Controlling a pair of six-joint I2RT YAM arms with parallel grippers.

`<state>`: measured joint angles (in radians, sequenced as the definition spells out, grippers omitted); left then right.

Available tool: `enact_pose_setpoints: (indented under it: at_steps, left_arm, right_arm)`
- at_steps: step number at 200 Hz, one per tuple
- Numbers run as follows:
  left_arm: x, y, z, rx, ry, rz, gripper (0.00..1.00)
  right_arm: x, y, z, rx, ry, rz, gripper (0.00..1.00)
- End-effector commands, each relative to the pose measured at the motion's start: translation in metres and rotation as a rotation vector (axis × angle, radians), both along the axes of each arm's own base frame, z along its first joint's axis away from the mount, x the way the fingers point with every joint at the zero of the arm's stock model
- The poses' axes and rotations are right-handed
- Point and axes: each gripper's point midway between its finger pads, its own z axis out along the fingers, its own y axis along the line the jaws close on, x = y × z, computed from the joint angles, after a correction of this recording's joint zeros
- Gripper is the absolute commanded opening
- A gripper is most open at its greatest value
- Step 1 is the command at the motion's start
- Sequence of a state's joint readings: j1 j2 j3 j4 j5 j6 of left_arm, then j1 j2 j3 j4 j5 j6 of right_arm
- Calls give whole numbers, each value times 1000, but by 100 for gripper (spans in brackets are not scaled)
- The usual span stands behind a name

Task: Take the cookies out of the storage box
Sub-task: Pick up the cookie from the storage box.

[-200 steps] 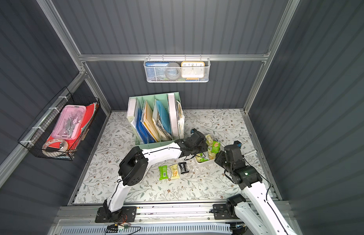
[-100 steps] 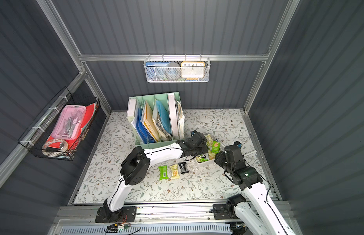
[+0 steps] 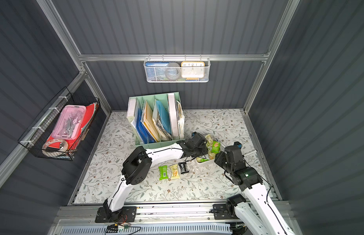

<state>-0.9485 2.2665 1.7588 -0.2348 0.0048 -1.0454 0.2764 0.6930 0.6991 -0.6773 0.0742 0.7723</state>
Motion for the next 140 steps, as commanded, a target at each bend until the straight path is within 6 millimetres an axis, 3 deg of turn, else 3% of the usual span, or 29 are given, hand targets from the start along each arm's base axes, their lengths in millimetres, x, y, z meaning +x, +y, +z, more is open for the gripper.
enact_pose_setpoints:
  at_steps: [1,62,140]
  left_arm:
    - [-4,-5,-13,7,24,-18,45]
    - [-3,-18,-12,-39,35,-38,44]
    - [-2,-30,-6,-73,25,-63,26]
  right_arm:
    - [-2,-1,-3,6,3,-11,46]
    - [-3,-2,-2,7,2,-13,46]
    - [-3,-2,-2,10,2,-12,45]
